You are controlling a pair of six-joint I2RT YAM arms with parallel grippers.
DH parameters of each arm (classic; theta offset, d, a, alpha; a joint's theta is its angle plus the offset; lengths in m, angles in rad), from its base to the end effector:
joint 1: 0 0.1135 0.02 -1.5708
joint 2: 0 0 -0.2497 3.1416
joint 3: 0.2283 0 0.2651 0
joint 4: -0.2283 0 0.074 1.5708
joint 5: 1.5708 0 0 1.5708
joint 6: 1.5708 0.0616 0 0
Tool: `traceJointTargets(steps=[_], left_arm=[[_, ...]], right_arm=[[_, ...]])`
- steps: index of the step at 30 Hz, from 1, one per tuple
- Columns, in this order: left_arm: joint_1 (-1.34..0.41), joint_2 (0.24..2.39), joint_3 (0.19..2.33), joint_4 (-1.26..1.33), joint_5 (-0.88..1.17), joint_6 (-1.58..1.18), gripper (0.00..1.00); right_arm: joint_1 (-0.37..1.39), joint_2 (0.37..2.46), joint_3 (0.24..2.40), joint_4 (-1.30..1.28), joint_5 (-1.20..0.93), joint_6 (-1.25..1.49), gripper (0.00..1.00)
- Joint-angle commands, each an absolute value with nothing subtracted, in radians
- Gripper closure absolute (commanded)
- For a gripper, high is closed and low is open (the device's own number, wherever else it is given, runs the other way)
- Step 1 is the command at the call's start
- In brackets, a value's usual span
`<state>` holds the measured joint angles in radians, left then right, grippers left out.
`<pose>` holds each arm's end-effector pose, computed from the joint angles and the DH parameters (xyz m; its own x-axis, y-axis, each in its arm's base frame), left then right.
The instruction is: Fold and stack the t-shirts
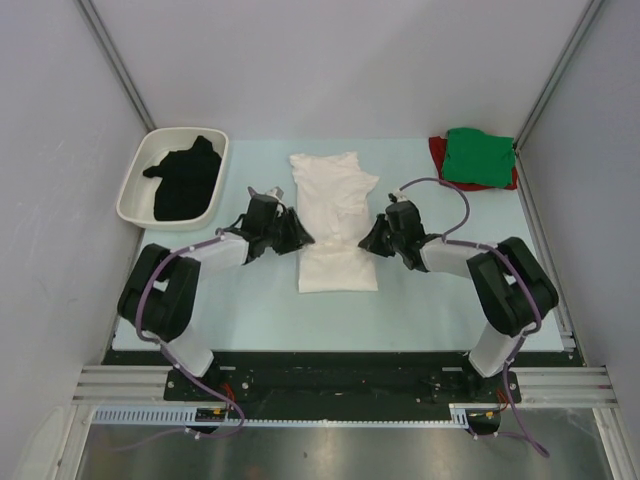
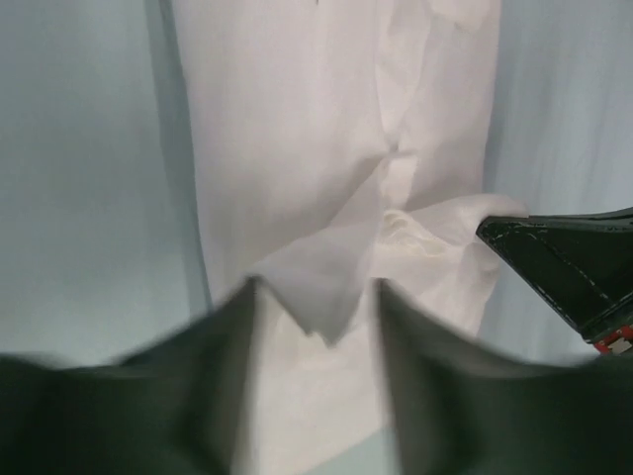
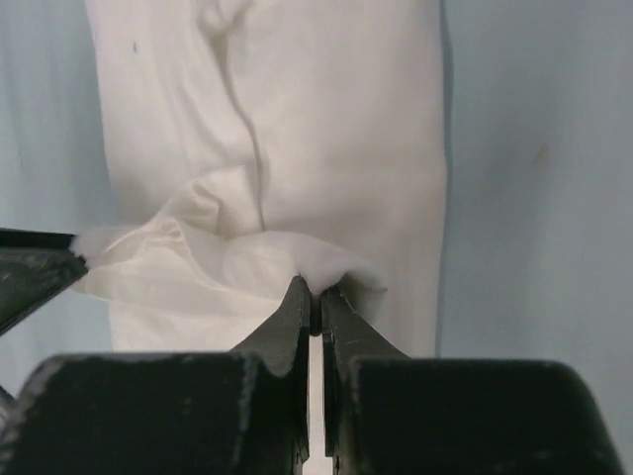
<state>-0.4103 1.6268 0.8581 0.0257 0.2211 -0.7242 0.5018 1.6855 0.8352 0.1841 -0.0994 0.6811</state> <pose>0.3248 -0.1560 0.1357 -0.8206 -0.3479 -0.4533 -0.0086 0.8007 -0.5990 0.3218 0.1835 0.1235 -0.7654 0.2947 -0.5722 -0.0838 0.8358 0.5427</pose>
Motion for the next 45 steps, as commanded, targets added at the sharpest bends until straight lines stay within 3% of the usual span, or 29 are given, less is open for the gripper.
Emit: traceJointTargets(steps=[1,2,4,5,7,8,12,16,20,26,40,45], left_arm=[[-0.321,1.725,1.032,0.078,0.274,-0.724,0.08],[-0.302,1.750,1.064,0.090,0.293,-0.739,0.00],[-0.250,1.815,1.156,0.104,0.314,-0.755,0.00],[-0.236,1.831,1.184,0.129,0.313,-0.768,0.00],[-0.206,1.861,1.248,0.143,0.328,-0.776,0.00],[-0.201,1.862,1.262,0.134,0.327,-0.775,0.00],[-0.198,1.803,1.224,0.112,0.321,-0.759,0.00],[-0.228,1.680,1.009,0.101,0.319,-0.755,0.00],[-0.281,1.495,0.810,0.068,0.270,-0.747,0.00],[-0.359,1.332,0.592,0.074,0.253,-0.765,0.00],[-0.425,1.505,0.426,0.362,0.370,-0.896,0.01],[-0.457,1.529,0.414,0.364,0.380,-0.911,0.07]], right_arm=[[0.437,1.802,1.001,0.296,-0.101,0.706,0.94],[0.427,1.827,1.037,0.307,-0.100,0.724,0.78],[0.388,1.897,1.100,0.392,-0.098,0.770,0.64],[0.374,1.917,1.114,0.422,-0.095,0.822,0.44],[0.344,1.945,1.141,0.497,-0.088,0.857,0.23],[0.339,1.947,1.147,0.509,-0.086,0.868,0.02],[0.334,1.896,1.157,0.413,-0.084,0.792,0.00],[0.374,1.803,1.137,0.211,-0.026,0.640,0.00],[0.439,1.653,1.011,0.060,0.095,0.578,0.00],[0.463,1.488,0.781,0.052,0.118,0.614,0.00],[0.529,1.243,0.568,-0.037,0.164,0.627,0.00],[0.532,1.218,0.546,-0.054,0.167,0.637,0.00]])
